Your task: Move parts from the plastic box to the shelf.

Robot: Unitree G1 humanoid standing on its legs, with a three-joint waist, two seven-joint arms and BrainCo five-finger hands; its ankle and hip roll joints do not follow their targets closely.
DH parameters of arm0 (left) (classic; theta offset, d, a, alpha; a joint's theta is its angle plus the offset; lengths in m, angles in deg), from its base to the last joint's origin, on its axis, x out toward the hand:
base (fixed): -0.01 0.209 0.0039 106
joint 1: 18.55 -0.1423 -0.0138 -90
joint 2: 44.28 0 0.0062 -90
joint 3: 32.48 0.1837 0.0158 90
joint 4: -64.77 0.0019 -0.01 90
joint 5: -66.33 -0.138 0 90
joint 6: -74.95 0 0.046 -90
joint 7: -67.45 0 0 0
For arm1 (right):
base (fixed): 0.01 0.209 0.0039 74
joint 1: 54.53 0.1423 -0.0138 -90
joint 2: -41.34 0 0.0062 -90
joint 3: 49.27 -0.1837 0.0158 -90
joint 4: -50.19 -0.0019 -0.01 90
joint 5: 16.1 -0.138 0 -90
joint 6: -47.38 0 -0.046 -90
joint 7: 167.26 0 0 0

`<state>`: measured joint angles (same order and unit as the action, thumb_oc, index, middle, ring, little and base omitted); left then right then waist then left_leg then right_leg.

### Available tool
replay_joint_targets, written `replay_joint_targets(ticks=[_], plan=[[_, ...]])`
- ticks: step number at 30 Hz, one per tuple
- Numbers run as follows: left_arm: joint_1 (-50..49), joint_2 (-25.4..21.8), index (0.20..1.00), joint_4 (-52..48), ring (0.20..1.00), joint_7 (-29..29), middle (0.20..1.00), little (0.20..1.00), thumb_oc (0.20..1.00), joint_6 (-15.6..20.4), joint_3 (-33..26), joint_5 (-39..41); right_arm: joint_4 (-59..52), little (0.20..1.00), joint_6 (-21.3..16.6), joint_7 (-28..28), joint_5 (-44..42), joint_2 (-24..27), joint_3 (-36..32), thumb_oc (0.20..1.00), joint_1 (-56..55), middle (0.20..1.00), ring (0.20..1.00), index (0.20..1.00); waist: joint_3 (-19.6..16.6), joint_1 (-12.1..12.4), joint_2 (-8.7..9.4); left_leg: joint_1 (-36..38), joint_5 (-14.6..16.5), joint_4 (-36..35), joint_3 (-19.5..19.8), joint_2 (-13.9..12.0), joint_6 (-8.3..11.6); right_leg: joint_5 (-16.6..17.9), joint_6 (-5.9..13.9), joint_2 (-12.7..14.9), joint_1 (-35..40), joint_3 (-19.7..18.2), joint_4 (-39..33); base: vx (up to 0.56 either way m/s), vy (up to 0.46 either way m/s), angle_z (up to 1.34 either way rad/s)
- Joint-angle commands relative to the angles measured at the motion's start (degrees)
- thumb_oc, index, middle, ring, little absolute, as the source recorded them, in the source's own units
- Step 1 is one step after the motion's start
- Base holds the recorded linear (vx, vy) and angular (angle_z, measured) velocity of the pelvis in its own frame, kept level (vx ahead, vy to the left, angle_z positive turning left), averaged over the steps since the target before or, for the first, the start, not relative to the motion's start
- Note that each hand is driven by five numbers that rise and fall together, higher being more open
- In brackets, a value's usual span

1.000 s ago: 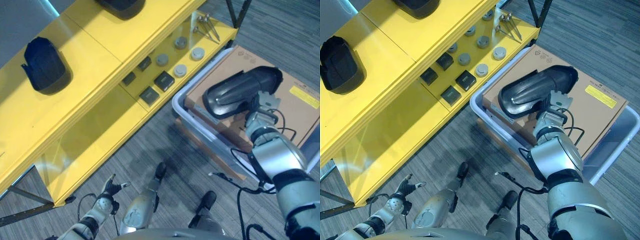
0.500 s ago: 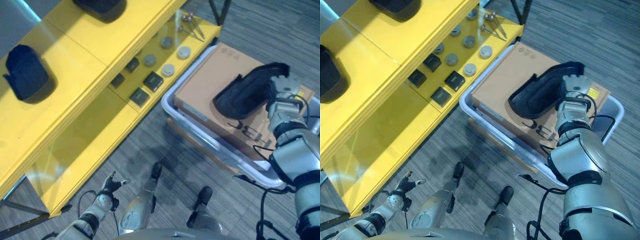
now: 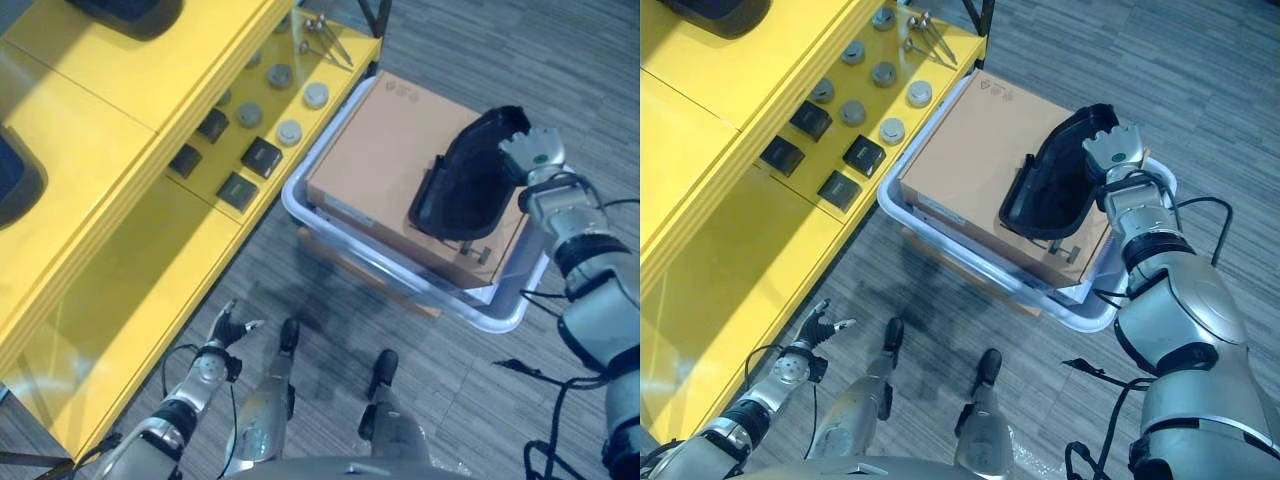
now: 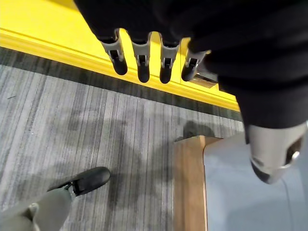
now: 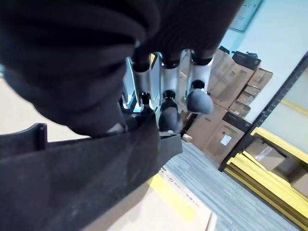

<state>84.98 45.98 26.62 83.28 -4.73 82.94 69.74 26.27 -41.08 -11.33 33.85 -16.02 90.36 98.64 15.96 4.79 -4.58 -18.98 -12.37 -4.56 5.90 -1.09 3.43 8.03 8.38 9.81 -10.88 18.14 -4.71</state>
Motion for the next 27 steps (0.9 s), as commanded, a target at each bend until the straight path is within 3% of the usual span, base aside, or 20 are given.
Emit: replay_joint_targets(ticks=[1, 9, 14, 19, 20, 21, 22, 23, 25, 27], plan=[[1.1, -1.9, 1.0, -1.1, 1.0, 0.3, 1.0, 1.0, 1.0, 2.1, 1.2, 0.2, -1.4, 0.2, 1.4, -3.4, 0.7, 5.4, 4.6, 0.2, 6.7, 0.2, 0.2, 0.2, -0.3, 0.6, 1.5, 1.2, 4.3, 1.7, -2.7, -0.9, 2.77, -3.2, 1.99, 3.1, 1.6, -6.2, 2.1, 0.01, -0.014, -0.06], [1.5, -8.8, 1.0, -23.2, 1.0, -0.1, 1.0, 1.0, 1.0, 4.5, -1.1, 1.9, -14.7, 0.2, 0.7, -6.4, -0.3, 8.8, 1.0, 0.2, 4.8, 0.2, 0.2, 0.2, -1.1, 0.0, 2.0, 2.7, 4.9, 1.8, -3.2, -1.4, 2.71, -3.8, 1.83, 2.7, 2.8, -6.6, 2.1, 0.01, -0.016, -0.01], [5.2, -14.2, 1.0, -35.1, 1.0, -2.0, 1.0, 1.0, 1.0, 5.2, -3.5, 5.2, -24.2, 0.2, -0.6, -4.7, 1.0, 9.2, 0.1, 0.2, 1.8, 0.2, 0.2, 0.2, -3.6, -1.2, 3.99, 5.3, 6.2, 2.2, -3.9, -2.2, 2.78, -4.9, 1.57, 2.3, 5.3, -6.7, 2.2, 0.05, -0.041, -0.03], [6.3, -13.7, 1.0, -36.8, 1.0, -5.2, 1.0, 1.0, 1.0, 4.7, -4.1, 13.2, -30.6, 0.2, -1.3, -2.8, 1.5, 9.2, -1.0, 0.2, -0.4, 0.2, 0.2, 0.2, -5.6, -2.1, 5.33, 8.1, 7.3, 2.1, -4.9, -2.6, 2.68, -5.5, 1.45, 1.9, 7.4, -7.3, 2.1, 0.08, -0.031, -0.13], [7.4, -12.8, 1.0, -35.6, 1.0, -8.5, 1.0, 1.0, 1.0, 3.0, -2.6, 21.0, -32.4, 0.2, -1.8, -1.4, 1.5, 8.5, -0.7, 0.2, -0.5, 0.2, 0.2, 0.2, -6.8, -2.7, 5.98, 9.6, 7.8, 2.1, -5.6, -2.9, 2.61, -5.7, 1.4, 1.7, 8.6, -7.9, 2.0, 0.11, -0.029, -0.21], [8.8, -12.8, 1.0, -34.7, 1.0, -10.0, 1.0, 1.0, 1.0, 2.2, -1.2, 24.0, -32.9, 0.2, -1.9, -0.8, 1.4, 7.9, -0.3, 0.2, -0.4, 0.2, 0.2, 0.2, -7.3, -3.0, 6.09, 10.3, 8.0, 2.1, -6.0, -3.0, 2.58, -5.8, 1.38, 1.5, 9.2, -8.2, 1.9, 0.08, -0.025, -0.24], [8.9, -12.8, 1.0, -34.5, 1.0, -10.1, 1.0, 1.0, 1.0, 2.2, -1.1, 24.1, -32.9, 0.2, -1.9, -0.7, 1.4, 7.9, -0.4, 0.2, -0.5, 0.2, 0.2, 0.2, -7.2, -2.9, 6.12, 10.5, 8.1, 2.0, -6.0, -3.0, 2.59, -5.8, 1.38, 1.5, 9.3, -8.2, 1.9, 0.08, -0.011, -0.24], [13.0, -13.5, 1.0, -33.7, 1.0, -13.4, 1.0, 1.0, 1.0, 0.8, 2.6, 29.2, -33.3, 0.2, -2.1, 0.2, 1.0, 6.7, 1.0, 0.2, 0.2, 0.2, 0.2, 0.2, -8.3, -3.9, 6.34, 11.8, 8.3, 2.0, -6.6, -3.4, 2.57, -6.0, 1.37, 1.2, 10.0, -8.6, 1.9, 0.06, -0.006, -0.26], [16.3, -12.4, 1.0, -31.2, 1.0, -14.1, 1.0, 1.0, 1.0, 0.2, 4.6, 34.2, -33.8, 0.2, -2.0, 1.2, 1.0, 5.5, 1.9, 0.2, 0.7, 0.2, 0.2, 0.2, -9.2, -4.7, 6.83, 13.3, 8.7, 1.7, -7.7, -3.8, 2.51, -5.9, 1.47, 1.0, 10.8, -9.4, 1.6, 0.08, -0.018, -0.22], [18.8, -11.2, 1.0, -28.2, 1.0, -14.4, 1.0, 1.0, 1.0, -0.3, 6.3, 35.3, -33.3, 0.2, -2.2, 1.5, 0.7, 3.8, 2.1, 0.2, 0.9, 0.2, 0.2, 0.2, -10.0, -5.2, 7.24, 14.7, 9.0, 1.4, -8.6, -4.2, 2.48, -5.9, 1.46, 0.7, 11.3, -10.2, 1.5, 0.08, -0.021, -0.28]])
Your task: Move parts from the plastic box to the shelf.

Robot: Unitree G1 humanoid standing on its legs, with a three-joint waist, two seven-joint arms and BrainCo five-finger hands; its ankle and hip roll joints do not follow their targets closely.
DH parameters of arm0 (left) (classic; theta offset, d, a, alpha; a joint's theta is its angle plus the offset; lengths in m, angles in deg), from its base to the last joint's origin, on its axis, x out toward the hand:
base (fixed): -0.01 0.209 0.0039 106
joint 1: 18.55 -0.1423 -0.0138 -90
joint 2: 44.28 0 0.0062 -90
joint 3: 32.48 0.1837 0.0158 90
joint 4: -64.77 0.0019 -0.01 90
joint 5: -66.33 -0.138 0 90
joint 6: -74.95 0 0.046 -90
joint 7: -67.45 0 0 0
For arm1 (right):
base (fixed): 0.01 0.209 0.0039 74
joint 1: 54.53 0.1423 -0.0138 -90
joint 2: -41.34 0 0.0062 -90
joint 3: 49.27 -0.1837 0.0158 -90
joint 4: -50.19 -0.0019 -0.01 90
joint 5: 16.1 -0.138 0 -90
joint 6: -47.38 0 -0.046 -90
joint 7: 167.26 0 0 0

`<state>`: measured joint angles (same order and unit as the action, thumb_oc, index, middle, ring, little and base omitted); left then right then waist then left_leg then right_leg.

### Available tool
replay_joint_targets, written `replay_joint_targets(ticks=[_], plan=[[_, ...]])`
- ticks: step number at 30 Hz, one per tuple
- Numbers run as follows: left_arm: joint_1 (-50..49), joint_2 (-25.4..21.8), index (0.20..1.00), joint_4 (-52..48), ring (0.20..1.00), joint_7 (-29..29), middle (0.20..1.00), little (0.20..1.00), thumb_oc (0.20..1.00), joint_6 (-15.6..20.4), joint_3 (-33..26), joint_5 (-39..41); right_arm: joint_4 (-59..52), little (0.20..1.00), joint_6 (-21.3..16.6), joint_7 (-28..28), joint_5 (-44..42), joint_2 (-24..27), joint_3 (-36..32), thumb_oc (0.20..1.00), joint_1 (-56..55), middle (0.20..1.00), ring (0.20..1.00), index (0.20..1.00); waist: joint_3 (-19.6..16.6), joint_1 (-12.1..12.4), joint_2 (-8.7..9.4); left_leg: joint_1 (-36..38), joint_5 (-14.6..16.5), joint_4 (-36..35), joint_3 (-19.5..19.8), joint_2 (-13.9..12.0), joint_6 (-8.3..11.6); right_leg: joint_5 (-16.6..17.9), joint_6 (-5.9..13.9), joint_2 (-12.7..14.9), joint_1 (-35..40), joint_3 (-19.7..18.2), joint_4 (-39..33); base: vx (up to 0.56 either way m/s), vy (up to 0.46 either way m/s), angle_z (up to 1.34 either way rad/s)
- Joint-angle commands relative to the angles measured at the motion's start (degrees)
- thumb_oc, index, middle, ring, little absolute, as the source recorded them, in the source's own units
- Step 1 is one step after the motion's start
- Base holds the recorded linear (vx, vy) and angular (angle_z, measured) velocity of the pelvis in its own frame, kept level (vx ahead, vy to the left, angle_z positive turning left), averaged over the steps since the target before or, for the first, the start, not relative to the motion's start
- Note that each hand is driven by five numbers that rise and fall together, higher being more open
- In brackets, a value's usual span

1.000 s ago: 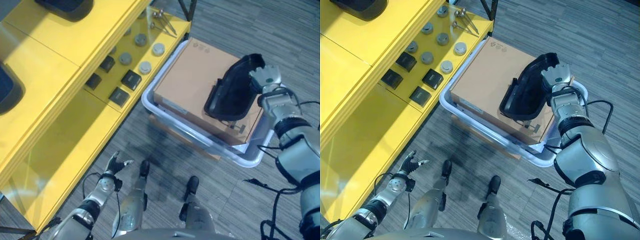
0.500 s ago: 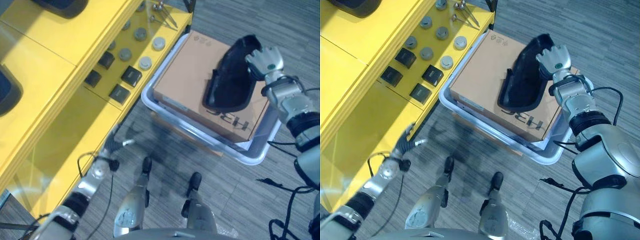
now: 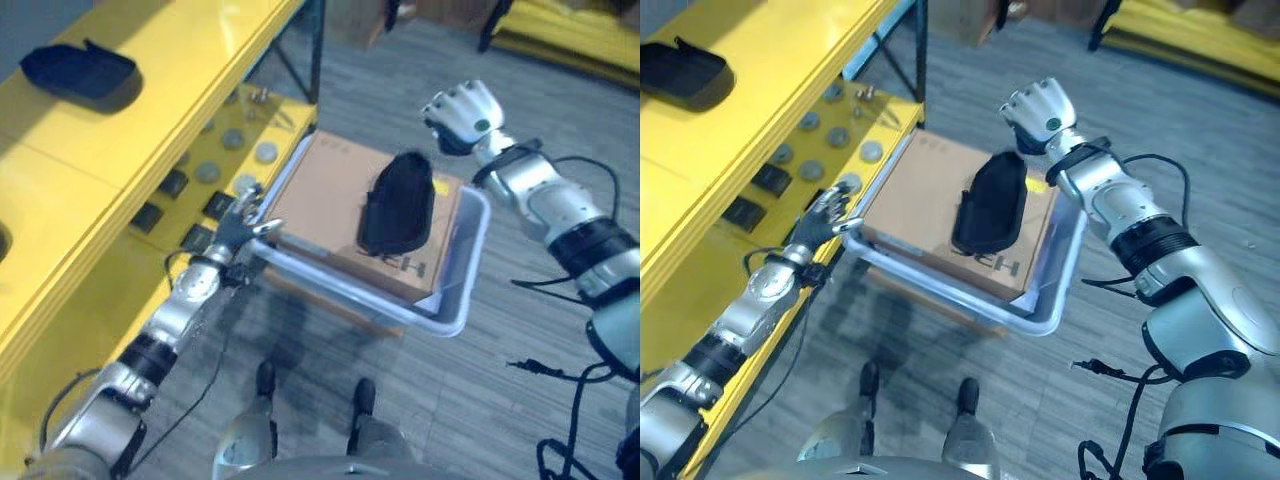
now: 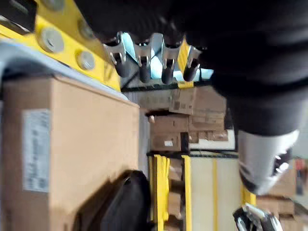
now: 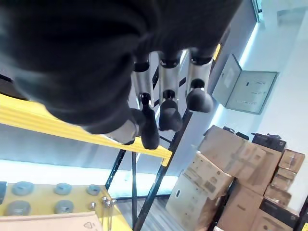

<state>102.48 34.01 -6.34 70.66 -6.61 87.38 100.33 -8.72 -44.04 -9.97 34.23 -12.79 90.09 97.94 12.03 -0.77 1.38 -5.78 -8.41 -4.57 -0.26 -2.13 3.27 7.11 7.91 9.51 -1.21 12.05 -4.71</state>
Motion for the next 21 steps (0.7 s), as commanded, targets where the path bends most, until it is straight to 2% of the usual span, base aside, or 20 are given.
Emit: replay_joint_targets(ticks=[1, 2, 4, 6, 9, 10, 11, 12, 13, 14, 17, 21], plan=[[2.4, 2.7, 1.0, 7.7, 1.0, -1.8, 1.0, 1.0, 1.0, 1.0, 2.1, 7.7, 1.8, 0.2, 0.8, 0.4, 0.4, -0.4, 3.0, 0.2, 2.1, 0.2, 0.2, 0.2, -6.4, 0.1, 1.46, 2.1, 5.1, 1.2, -3.0, -3.4, 2.63, -5.0, 1.98, 0.9, 1.7, -4.4, 1.4, 0.06, -0.015, -0.34], [2.5, 2.8, 1.0, 7.9, 1.0, -1.9, 1.0, 1.0, 1.0, 1.1, 2.1, 7.8, 1.8, 0.2, 0.8, 0.4, 0.4, -0.3, 3.1, 0.2, 2.2, 0.2, 0.2, 0.2, -6.3, 0.1, 1.41, 2.2, 5.1, 1.2, -3.1, -3.4, 2.63, -5.0, 1.98, 0.8, 1.8, -4.5, 1.4, 0.05, -0.01, -0.4], [6.6, 6.5, 1.0, 16.3, 1.0, 0.9, 1.0, 1.0, 1.0, 0.7, 2.4, 5.1, 3.4, 0.2, 1.1, 0.8, 0.9, -3.2, 4.0, 0.2, 2.1, 0.2, 0.2, 0.2, -6.9, -0.7, 1.63, 3.4, 5.2, 0.9, -4.1, -3.7, 2.62, -5.0, 1.89, 0.5, 2.0, -5.4, 1.4, 0.03, -0.012, -0.28], [7.1, 7.3, 1.0, 17.3, 1.0, 1.4, 1.0, 1.0, 1.0, 0.8, 2.1, 5.1, 3.8, 0.2, 1.2, 0.7, 0.3, -4.1, 3.4, 0.2, 1.3, 0.2, 0.2, 0.2, -6.9, -0.8, 1.6, 3.6, 5.2, 0.8, -4.3, -3.9, 2.64, -5.0, 1.88, 0.4, 2.1, -5.6, 1.4, 0.01, -0.004, -0.21], [6.6, 9.0, 1.0, 16.8, 1.0, 3.5, 1.0, 1.0, 1.0, 1.0, 1.1, 5.8, 5.1, 0.2, 2.4, 1.1, -4.8, -7.2, -1.0, 0.2, -2.4, 0.2, 0.2, 0.2, -6.6, -1.0, 1.41, 4.1, 5.2, 0.7, -4.8, -4.1, 2.46, -4.7, 1.81, 0.4, 2.0, -5.9, 1.3, 0.0, 0.001, -0.12], [6.0, 9.2, 1.0, 16.5, 1.0, 3.6, 1.0, 1.0, 1.0, 0.9, 1.0, 5.3, 6.0, 0.429, 2.8, 0.7, -6.8, -8.3, -3.0, 0.429, -3.7, 0.429, 0.429, 0.429, -6.5, -1.1, 1.32, 4.1, 5.1, 0.7, -4.9, -4.0, 2.41, -4.7, 1.76, 0.3, 2.0, -6.0, 1.2, 0.0, 0.0, 0.0], [5.4, 9.2, 1.0, 16.2, 1.0, 4.0, 1.0, 1.0, 1.0, 0.9, 0.9, 4.1, 7.5, 0.774, 3.2, 0.1, -10.3, -9.9, -6.0, 0.774, -5.6, 0.774, 0.774, 0.774, -6.4, -1.1, 1.24, 4.1, 5.1, 0.7, -4.9, -4.0, 2.36, -4.6, 1.7, 0.3, 1.9, -6.0, 1.3, -0.01, 0.01, -0.06], [4.6, 9.3, 1.0, 16.0, 1.0, 4.7, 1.0, 1.0, 1.0, 0.8, 0.5, 2.4, 8.9, 1.0, 3.1, -0.9, -14.2, -11.6, -9.6, 1.0, -7.4, 1.0, 1.0, 1.0, -6.2, -1.0, 1.09, 4.0, 5.0, 0.7, -4.9, -4.0, 2.31, -4.6, 1.66, 0.2, 1.9, -6.0, 1.3, -0.01, 0.007, -0.1], [3.9, 9.5, 1.0, 16.0, 1.0, 5.9, 1.0, 1.0, 1.0, 0.8, 0.2, 0.5, 10.6, 1.0, 3.3, -3.2, -19.9, -13.6, -14.1, 1.0, -9.2, 1.0, 1.0, 1.0, -5.6, -1.0, 0.85, 4.1, 5.1, 0.8, -4.8, -4.0, 2.26, -4.7, 1.59, 0.2, 1.9, -6.0, 1.4, -0.01, 0.006, -0.1], [3.9, 9.5, 1.0, 16.0, 1.0, 5.9, 1.0, 1.0, 1.0, 0.8, 0.2, 0.5, 10.6, 1.0, 3.3, -3.2, -19.9, -13.6, -14.2, 1.0, -9.2, 1.0, 1.0, 1.0, -5.8, -1.0, 0.89, 3.8, 5.0, 0.8, -4.8, -4.0, 2.25, -4.6, 1.59, 0.2, 1.7, -6.0, 1.4, -0.06, 0.008, -0.07], [2.7, 9.7, 1.0, 14.0, 1.0, 10.2, 1.0, 1.0, 1.0, 1.3, -1.3, -5.1, 21.1, 1.0, 2.6, -10.3, -38.6, -19.3, -26.9, 1.0, -10.5, 1.0, 1.0, 1.0, -3.0, -0.4, -0.03, 1.4, 4.2, 1.2, -3.8, -3.6, 2.34, -4.2, 1.39, 0.3, -0.3, -5.3, 2.0, -0.11, 0.012, 0.06], [2.3, 7.9, 1.0, 9.9, 1.0, 11.7, 1.0, 1.0, 1.0, 1.8, -1.4, -11.5, 29.2, 1.0, 2.2, -12.5, -43.3, -19.3, -30.1, 1.0, -8.4, 1.0, 1.0, 1.0, -1.7, 0.4, -0.6, -0.7, 3.8, 1.5, -3.3, -3.3, 2.35, -3.7, 1.39, 0.4, -1.9, -4.9, 2.1, -0.09, 0.01, 0.09]])
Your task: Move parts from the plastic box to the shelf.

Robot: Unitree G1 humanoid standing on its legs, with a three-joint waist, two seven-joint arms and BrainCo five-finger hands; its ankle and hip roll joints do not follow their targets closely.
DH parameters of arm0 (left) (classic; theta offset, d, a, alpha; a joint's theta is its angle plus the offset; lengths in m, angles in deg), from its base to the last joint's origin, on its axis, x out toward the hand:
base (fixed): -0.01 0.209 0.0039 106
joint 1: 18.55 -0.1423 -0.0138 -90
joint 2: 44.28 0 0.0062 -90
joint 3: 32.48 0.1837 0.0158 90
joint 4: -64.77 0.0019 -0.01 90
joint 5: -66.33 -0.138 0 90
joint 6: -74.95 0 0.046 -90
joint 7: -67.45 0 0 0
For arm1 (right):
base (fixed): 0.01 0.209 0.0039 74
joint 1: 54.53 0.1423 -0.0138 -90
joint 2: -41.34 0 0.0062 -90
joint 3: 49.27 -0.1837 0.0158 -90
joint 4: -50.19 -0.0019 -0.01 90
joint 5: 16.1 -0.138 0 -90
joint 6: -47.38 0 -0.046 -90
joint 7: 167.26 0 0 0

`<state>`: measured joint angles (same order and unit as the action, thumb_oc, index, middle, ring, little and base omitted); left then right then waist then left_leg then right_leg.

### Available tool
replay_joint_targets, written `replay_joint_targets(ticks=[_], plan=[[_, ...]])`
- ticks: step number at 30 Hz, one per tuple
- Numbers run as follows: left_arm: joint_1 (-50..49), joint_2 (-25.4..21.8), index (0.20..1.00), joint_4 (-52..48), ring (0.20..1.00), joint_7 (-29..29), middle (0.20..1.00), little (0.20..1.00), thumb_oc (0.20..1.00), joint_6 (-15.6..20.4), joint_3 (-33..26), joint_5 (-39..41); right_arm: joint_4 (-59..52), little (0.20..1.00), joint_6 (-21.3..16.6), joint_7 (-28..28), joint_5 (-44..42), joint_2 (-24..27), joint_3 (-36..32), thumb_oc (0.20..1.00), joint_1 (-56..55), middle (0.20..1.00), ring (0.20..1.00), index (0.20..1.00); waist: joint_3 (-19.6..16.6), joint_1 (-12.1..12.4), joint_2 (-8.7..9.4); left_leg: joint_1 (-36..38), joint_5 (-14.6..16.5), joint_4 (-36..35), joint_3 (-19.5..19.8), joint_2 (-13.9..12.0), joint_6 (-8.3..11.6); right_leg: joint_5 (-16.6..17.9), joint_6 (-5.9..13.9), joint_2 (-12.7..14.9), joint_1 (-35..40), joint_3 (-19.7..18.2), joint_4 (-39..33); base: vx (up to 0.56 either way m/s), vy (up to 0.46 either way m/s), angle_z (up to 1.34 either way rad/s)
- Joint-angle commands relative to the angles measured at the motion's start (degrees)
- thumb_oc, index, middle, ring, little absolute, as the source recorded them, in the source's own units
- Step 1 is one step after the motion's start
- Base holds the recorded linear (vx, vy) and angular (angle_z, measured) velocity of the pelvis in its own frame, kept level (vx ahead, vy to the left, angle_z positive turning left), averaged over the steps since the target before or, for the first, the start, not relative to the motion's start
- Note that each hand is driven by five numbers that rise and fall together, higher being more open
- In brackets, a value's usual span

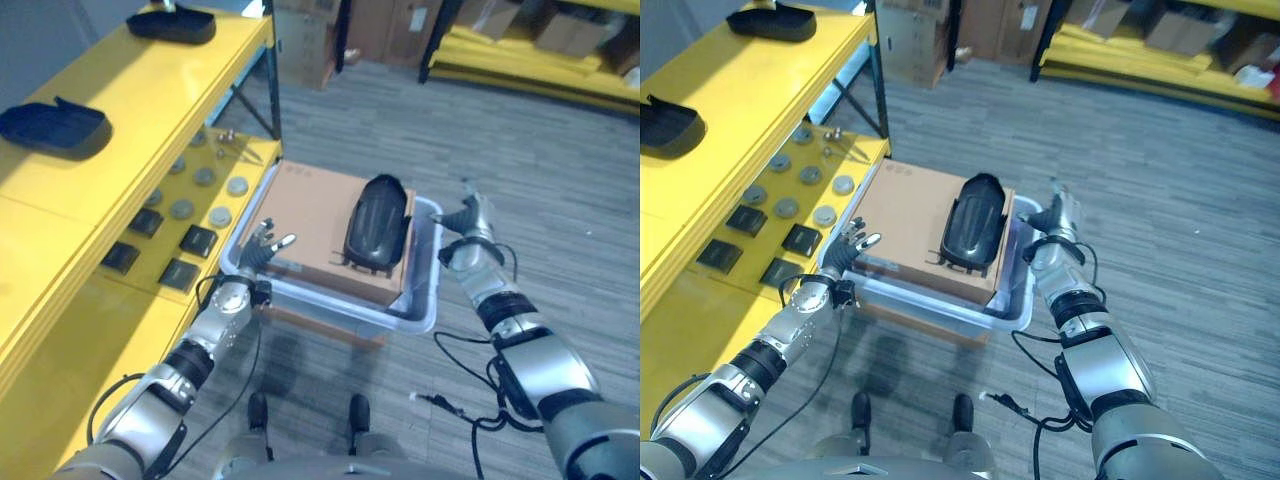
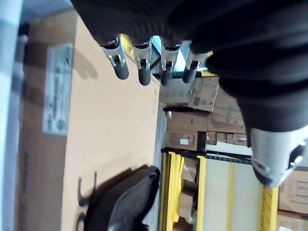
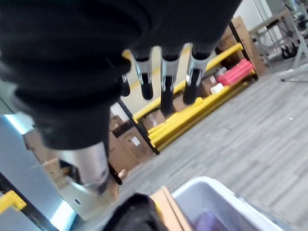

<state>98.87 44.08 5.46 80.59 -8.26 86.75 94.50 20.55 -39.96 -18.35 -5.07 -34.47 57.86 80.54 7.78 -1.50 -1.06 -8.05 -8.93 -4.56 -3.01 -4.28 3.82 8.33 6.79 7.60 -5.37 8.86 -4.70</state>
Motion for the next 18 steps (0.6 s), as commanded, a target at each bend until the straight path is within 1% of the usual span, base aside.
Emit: replay_joint_targets(ticks=[1, 5, 9, 10, 11, 13, 14, 18], plan=[[4.8, -3.4, 1.0, -5.7, 1.0, 3.6, 1.0, 1.0, 1.0, 3.8, -1.3, -11.5, 2.9, 1.0, -2.7, -7.1, -8.5, 1.9, -2.0, 1.0, 9.8, 1.0, 1.0, 1.0, 3.8, 1.7, 1.25, 0.3, 4.0, 1.6, -0.2, -0.9, 1.86, -4.5, 2.62, 2.5, 1.2, -1.4, 2.2, -0.09, 0.026, 0.06], [-0.5, -4.7, 1.0, -10.0, 1.0, 4.3, 1.0, 1.0, 1.0, 3.3, -2.0, -19.0, 7.7, 1.0, -3.6, -7.3, -12.1, 2.0, -4.1, 1.0, 11.6, 1.0, 1.0, 1.0, 4.8, 2.9, 0.52, -1.1, 3.8, 1.6, -0.2, -0.3, 1.6, -3.9, 2.8, 2.8, -0.5, -1.6, 2.3, -0.01, 0.02, 0.03], [-3.8, -5.6, 1.0, -12.4, 1.0, 3.5, 1.0, 1.0, 1.0, 3.5, -1.8, -20.8, 11.2, 1.0, -3.8, -5.6, -13.5, 2.6, -3.8, 1.0, 13.0, 1.0, 1.0, 1.0, 5.4, 3.7, -0.13, -2.0, 3.7, 1.7, 0.1, 0.1, 1.44, -3.6, 2.92, 3.2, -1.2, -1.5, 2.2, 0.0, 0.012, 0.02], [-6.6, -5.4, 1.0, -13.2, 1.0, 2.5, 1.0, 1.0, 1.0, 3.4, -1.0, -21.3, 11.0, 1.0, -5.1, -5.1, -15.9, 3.1, -4.6, 1.0, 13.7, 1.0, 1.0, 1.0, 6.0, 4.4, -1.05, -3.0, 3.3, 1.5, 0.6, 0.6, 1.39, -3.4, 2.94, 3.4, -2.1, -1.5, 2.1, -0.02, 0.04, 0.05], [-7.5, -5.3, 1.0, -13.4, 1.0, 2.1, 1.0, 1.0, 1.0, 3.4, -1.0, -21.5, 10.9, 1.0, -5.2, -5.0, -16.2, 3.4, -4.7, 1.0, 13.5, 1.0, 1.0, 1.0, 6.1, 4.6, -1.28, -3.1, 3.2, 1.4, 0.7, 0.7, 1.37, -3.3, 2.94, 3.5, -2.2, -1.5, 2.0, 0.01, 0.036, 0.1], [-8.5, -5.1, 1.0, -13.2, 1.0, 1.8, 1.0, 1.0, 1.0, 3.3, -0.7, -21.6, 10.9, 1.0, -5.5, -4.8, -16.4, 3.8, -4.6, 1.0, 13.5, 1.0, 1.0, 1.0, 6.1, 4.8, -1.54, -3.2, 3.1, 1.2, 0.8, 0.8, 1.32, -3.2, 2.96, 3.6, -2.2, -1.3, 1.9, 0.03, 0.016, 0.15], [-10.4, -5.0, 1.0, -12.6, 1.0, 1.0, 1.0, 1.0, 1.0, 3.0, 0.2, -22.8, 11.3, 1.0, -6.0, -4.8, -16.6, 4.1, -4.8, 1.0, 13.7, 1.0, 1.0, 1.0, 6.4, 5.3, -2.02, -3.5, 3.0, 1.0, 1.1, 1.1, 1.22, -3.2, 3.03, 3.7, -2.2, -1.1, 1.7, 0.02, 0.012, 0.08], [-12.0, -5.1, 1.0, -11.3, 1.0, 0.0, 1.0, 1.0, 1.0, 2.6, 1.5, -24.9, 12.0, 1.0, -6.5, -4.4, -16.3, 4.7, -4.3, 1.0, 14.3, 1.0, 1.0, 1.0, 6.8, 5.9, -2.6, -4.0, 2.8, 1.0, 1.4, 1.5, 1.16, -3.2, 3.15, 4.0, -2.5, -0.9, 1.7, 0.01, 0.019, 0.07]])
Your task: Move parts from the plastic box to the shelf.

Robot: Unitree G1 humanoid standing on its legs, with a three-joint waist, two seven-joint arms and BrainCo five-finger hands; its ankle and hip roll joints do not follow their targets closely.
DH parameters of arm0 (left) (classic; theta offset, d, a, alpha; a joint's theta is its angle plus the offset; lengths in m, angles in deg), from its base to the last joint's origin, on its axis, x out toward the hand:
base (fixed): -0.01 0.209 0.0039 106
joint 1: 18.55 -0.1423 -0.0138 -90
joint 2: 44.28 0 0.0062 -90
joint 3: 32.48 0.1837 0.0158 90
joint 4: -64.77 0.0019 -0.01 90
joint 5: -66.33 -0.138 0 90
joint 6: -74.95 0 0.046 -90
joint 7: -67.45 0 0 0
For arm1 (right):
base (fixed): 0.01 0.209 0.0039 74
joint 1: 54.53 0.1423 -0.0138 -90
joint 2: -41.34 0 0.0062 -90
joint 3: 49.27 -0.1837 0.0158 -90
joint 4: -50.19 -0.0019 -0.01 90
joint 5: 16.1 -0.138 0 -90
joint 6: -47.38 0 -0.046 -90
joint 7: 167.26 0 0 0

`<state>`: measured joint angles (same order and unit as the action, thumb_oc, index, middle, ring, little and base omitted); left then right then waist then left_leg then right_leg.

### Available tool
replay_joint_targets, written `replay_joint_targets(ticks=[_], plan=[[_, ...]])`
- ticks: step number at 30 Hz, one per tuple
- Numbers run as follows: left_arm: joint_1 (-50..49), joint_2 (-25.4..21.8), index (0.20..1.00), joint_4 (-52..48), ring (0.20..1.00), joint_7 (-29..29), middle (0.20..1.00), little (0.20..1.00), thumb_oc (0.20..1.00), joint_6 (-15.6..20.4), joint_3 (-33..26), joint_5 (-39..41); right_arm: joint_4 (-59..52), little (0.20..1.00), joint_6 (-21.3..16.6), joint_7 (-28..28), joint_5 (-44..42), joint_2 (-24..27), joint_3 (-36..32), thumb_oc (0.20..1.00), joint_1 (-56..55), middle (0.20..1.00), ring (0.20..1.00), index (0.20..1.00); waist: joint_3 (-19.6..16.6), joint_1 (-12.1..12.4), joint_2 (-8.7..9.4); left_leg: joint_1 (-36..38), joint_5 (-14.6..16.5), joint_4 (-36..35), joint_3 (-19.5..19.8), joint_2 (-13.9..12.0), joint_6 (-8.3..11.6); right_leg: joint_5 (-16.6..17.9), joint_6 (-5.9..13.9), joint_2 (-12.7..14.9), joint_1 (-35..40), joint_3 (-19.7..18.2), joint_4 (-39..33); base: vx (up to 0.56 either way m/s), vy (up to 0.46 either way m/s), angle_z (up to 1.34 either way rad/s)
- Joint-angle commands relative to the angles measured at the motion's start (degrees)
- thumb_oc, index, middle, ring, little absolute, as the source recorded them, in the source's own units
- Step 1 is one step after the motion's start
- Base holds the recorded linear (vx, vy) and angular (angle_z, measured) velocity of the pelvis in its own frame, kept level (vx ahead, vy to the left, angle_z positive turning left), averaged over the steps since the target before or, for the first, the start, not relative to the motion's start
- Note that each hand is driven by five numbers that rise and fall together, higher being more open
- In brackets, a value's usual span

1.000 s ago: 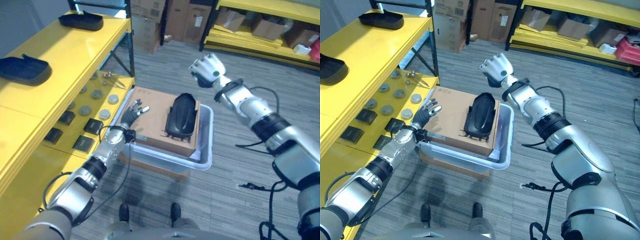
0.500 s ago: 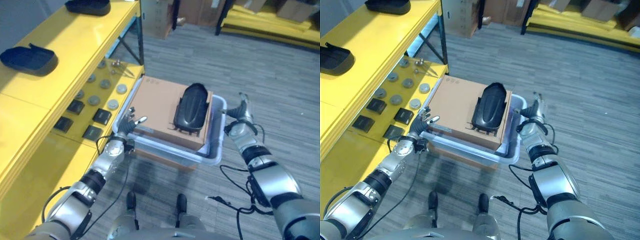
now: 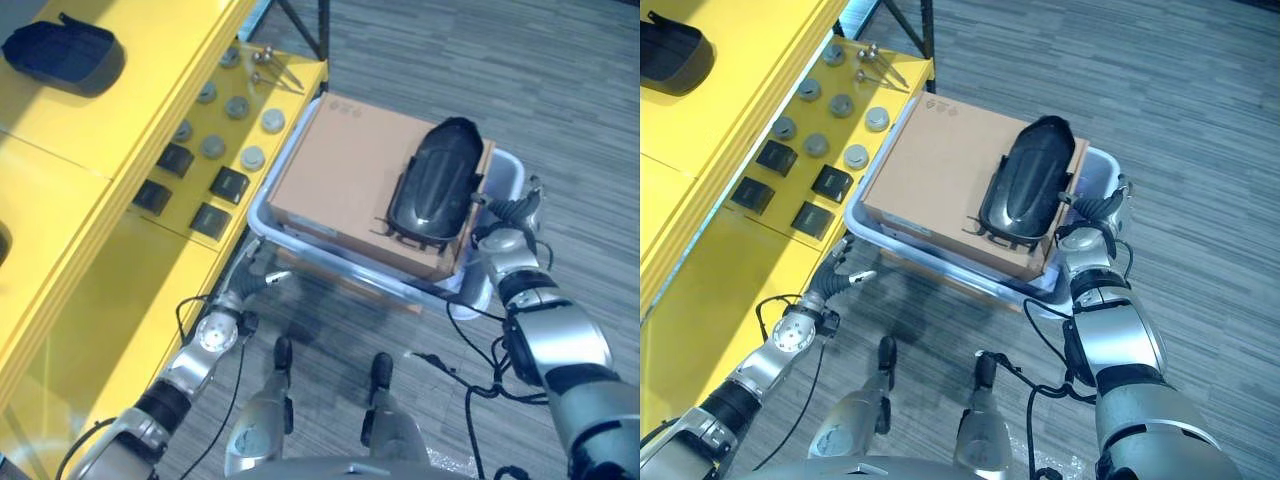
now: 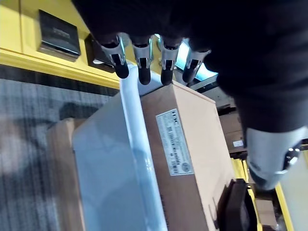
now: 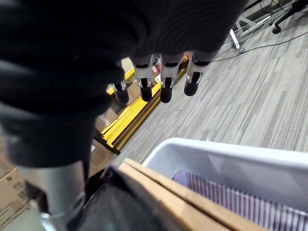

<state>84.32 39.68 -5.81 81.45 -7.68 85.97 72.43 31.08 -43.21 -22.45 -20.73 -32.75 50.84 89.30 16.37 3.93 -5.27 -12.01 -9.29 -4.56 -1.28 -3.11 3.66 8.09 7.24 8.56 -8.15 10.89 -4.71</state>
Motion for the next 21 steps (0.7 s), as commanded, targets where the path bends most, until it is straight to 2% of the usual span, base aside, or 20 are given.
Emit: replay_joint_targets(ticks=[1, 6, 9, 15, 16, 21], plan=[[2.1, -0.5, 1.0, 0.7, 1.0, -1.2, 1.0, 1.0, 1.0, 2.1, 2.7, -2.9, 1.5, 1.0, -3.3, -0.2, -0.5, 3.0, 2.9, 1.0, 5.9, 1.0, 1.0, 1.0, -1.6, 0.6, 1.47, -0.2, 3.1, 1.0, -0.2, 0.5, 1.3, -2.9, 2.72, 3.1, 0.2, -2.9, 1.7, 0.0, 0.012, 0.06], [1.5, 0.0, 1.0, 1.3, 1.0, -2.0, 1.0, 1.0, 1.0, 2.2, 4.4, -3.0, 3.6, 1.0, -2.7, 0.0, 0.0, 3.1, 3.7, 1.0, 7.4, 1.0, 1.0, 1.0, -0.7, 1.3, 0.72, -1.1, 2.8, 0.8, 0.4, 0.9, 1.37, -2.8, 2.75, 3.3, -0.3, -2.2, 1.7, 0.0, 0.008, 0.13], [2.2, 0.7, 1.0, 2.0, 1.0, -1.5, 1.0, 1.0, 1.0, 2.1, 5.0, -2.7, 7.9, 1.0, -0.5, 0.5, 0.2, 2.7, 3.8, 1.0, 8.6, 1.0, 1.0, 1.0, 0.0, 1.9, 0.42, -1.9, 2.4, 0.8, 0.9, 1.0, 1.48, -2.6, 2.79, 3.4, -0.6, -1.8, 1.6, 0.0, -0.003, 0.03], [2.8, 1.1, 1.0, 1.0, 1.0, -1.1, 1.0, 1.0, 1.0, 1.7, 5.2, -2.9, 10.8, 1.0, 1.1, 1.7, -0.6, 2.3, 2.6, 1.0, 8.0, 1.0, 1.0, 1.0, 0.9, 3.0, -0.49, -3.0, 2.0, 0.7, 1.8, 1.3, 1.57, -2.4, 2.8, 3.6, -1.2, -1.1, 1.3, 0.0, -0.006, 0.07], [2.7, 1.1, 1.0, 1.0, 1.0, -1.1, 1.0, 1.0, 1.0, 1.7, 5.0, -2.9, 11.5, 0.2, 1.6, 2.6, -0.7, 2.4, 2.4, 0.2, 7.5, 0.2, 0.2, 0.2, 1.1, 3.3, -0.88, -3.3, 1.8, 0.5, 2.0, 1.3, 1.62, -2.4, 2.83, 3.7, -1.3, -0.9, 1.2, 0.01, -0.001, 0.07], [1.9, 1.0, 1.0, 0.8, 1.0, -1.3, 1.0, 1.0, 1.0, 1.5, 3.6, -2.9, 12.9, 0.2, 2.0, 4.1, -3.9, 2.8, -0.4, 0.2, 4.9, 0.2, 0.2, 0.2, 1.3, 3.9, -1.46, -3.7, 1.7, 0.4, 2.7, 1.5, 1.7, -2.6, 2.97, 3.8, -1.1, -0.2, 0.9, 0.0, 0.0, 0.01]])
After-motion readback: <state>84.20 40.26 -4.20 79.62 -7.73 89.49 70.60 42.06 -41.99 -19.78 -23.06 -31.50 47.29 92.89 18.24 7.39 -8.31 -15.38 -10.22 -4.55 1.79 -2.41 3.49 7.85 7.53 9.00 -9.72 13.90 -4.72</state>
